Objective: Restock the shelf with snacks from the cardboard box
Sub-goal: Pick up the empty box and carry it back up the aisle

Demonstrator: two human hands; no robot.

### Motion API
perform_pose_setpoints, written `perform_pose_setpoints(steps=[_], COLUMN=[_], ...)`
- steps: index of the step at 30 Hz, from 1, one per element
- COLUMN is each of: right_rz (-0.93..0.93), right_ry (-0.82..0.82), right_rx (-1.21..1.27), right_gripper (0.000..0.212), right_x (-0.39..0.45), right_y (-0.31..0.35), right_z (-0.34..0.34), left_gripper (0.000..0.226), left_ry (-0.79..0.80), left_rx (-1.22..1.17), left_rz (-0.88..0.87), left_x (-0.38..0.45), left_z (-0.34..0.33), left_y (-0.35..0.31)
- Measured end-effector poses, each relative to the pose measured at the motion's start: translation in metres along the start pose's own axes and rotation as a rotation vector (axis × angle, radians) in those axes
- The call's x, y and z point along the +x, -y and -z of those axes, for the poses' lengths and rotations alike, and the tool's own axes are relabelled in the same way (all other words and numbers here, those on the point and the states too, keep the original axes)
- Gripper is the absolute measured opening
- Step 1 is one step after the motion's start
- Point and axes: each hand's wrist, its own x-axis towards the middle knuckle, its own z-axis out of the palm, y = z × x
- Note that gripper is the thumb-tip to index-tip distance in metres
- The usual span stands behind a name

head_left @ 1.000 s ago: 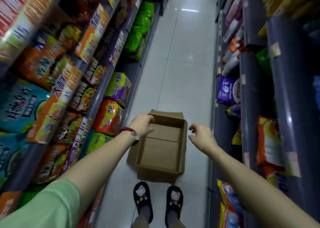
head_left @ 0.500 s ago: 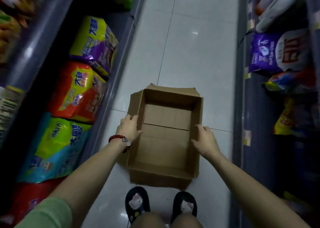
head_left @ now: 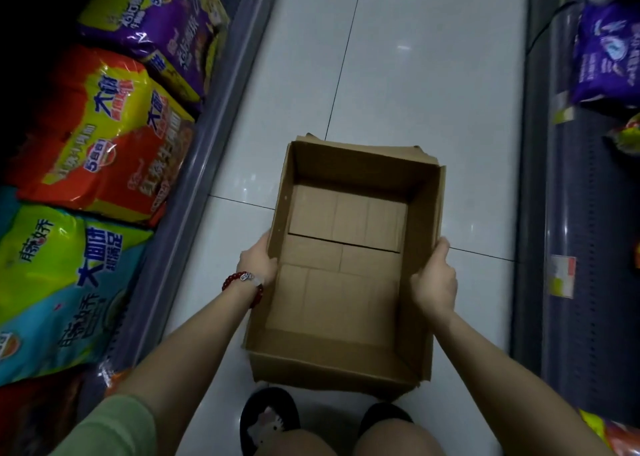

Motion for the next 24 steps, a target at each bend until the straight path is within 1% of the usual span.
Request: perform_pose_setpoints(steps=[4,9,11,16,20,24], right_rz=[0.032,0.041,0.027,0.037,0.018,0.008], right_ry=[-0.021,-0.032,-0.034,0.013,-0.004,-0.009], right_rx=[-0.001,0.052,0.086,0.187,0.195,0.174], right_gripper=[0.068,0.069,0.072,0.089,0.085,0.083], right_x=[-0.012,-0.053,-0.077,-0.140,-0.188,-0.225], right_y=[0.003,0.021,0.034,0.073,0.111,0.131], right_z=[0.025,0.090,0.126,0.238,0.332,0.401], left_gripper=[0.059,0.057,0.056,0.055,0.055,0.055], left_ry=[-0.012,-0.034,-0.034,-0.076,-0.104,-0.091], left_rx=[-0.066,-0.116,-0.097,-0.004,0.119,0.179], left_rz=[0.003,-0.012,-0.025,-0.023,-0.059,-0.097], left_x=[-0.020,-0.077,-0.107,-0.194,-0.260,-0.310], left_z=[0.010,0.058,0.088,0.181,0.254,0.305], left_y=[-0.010,-0.043,-0.061,-0.124,-0.174,-0.218])
